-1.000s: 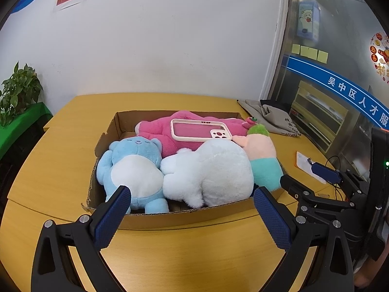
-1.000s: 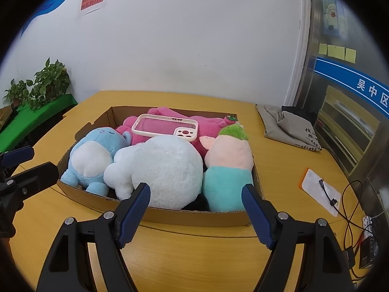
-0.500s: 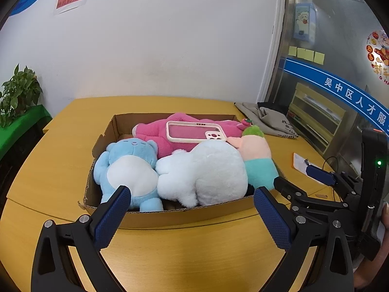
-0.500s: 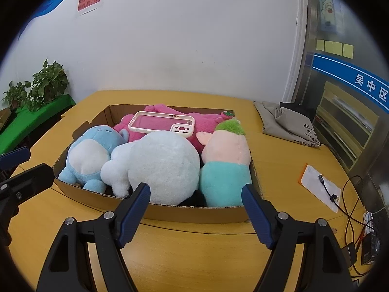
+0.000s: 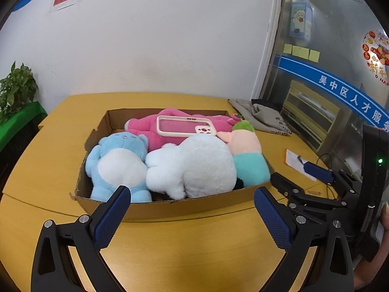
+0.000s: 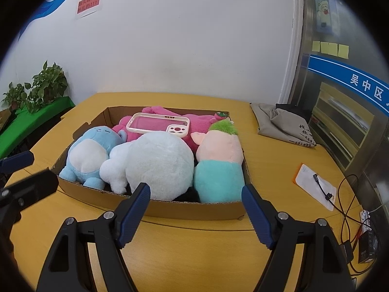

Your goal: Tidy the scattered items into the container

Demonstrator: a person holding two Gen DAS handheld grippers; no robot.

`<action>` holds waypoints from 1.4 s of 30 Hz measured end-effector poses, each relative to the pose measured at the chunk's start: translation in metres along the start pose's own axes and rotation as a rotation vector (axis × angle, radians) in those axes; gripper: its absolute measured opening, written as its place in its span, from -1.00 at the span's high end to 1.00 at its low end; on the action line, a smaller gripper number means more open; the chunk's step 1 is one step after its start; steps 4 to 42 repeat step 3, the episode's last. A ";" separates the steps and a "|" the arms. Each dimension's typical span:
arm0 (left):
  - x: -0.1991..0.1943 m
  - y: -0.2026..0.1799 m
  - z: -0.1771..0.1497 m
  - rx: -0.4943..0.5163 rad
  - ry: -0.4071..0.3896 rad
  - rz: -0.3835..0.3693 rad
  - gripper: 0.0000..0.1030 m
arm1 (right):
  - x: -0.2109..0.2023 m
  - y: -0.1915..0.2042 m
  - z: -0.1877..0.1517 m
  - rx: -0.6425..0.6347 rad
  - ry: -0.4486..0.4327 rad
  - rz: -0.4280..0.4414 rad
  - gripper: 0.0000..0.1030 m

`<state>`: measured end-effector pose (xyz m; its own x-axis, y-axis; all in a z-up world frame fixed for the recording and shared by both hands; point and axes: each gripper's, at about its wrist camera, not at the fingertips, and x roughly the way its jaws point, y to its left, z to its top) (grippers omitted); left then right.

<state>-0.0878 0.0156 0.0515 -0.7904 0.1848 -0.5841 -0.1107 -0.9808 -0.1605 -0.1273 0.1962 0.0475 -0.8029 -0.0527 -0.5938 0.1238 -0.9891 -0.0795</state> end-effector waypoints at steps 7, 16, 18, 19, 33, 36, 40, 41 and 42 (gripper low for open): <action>-0.001 0.000 -0.001 0.007 0.003 0.031 -0.99 | -0.002 0.000 -0.003 0.004 0.002 0.002 -0.51; -0.001 0.000 -0.001 0.007 0.003 0.031 -0.99 | -0.002 0.000 -0.003 0.004 0.002 0.002 -0.51; -0.001 0.000 -0.001 0.007 0.003 0.031 -0.99 | -0.002 0.000 -0.003 0.004 0.002 0.002 -0.51; -0.001 0.000 -0.001 0.007 0.003 0.031 -0.99 | -0.002 0.000 -0.003 0.004 0.002 0.002 -0.51; -0.001 0.000 -0.001 0.007 0.003 0.031 -0.99 | -0.002 0.000 -0.003 0.004 0.002 0.002 -0.51; -0.001 0.000 -0.001 0.007 0.003 0.031 -0.99 | -0.002 0.000 -0.003 0.004 0.002 0.002 -0.51; -0.001 0.000 -0.001 0.007 0.003 0.031 -0.99 | -0.002 0.000 -0.003 0.004 0.002 0.002 -0.51; -0.001 0.000 -0.001 0.007 0.003 0.031 -0.99 | -0.002 0.000 -0.003 0.004 0.002 0.002 -0.51; -0.001 0.000 -0.001 0.007 0.003 0.031 -0.99 | -0.002 0.000 -0.003 0.004 0.002 0.002 -0.51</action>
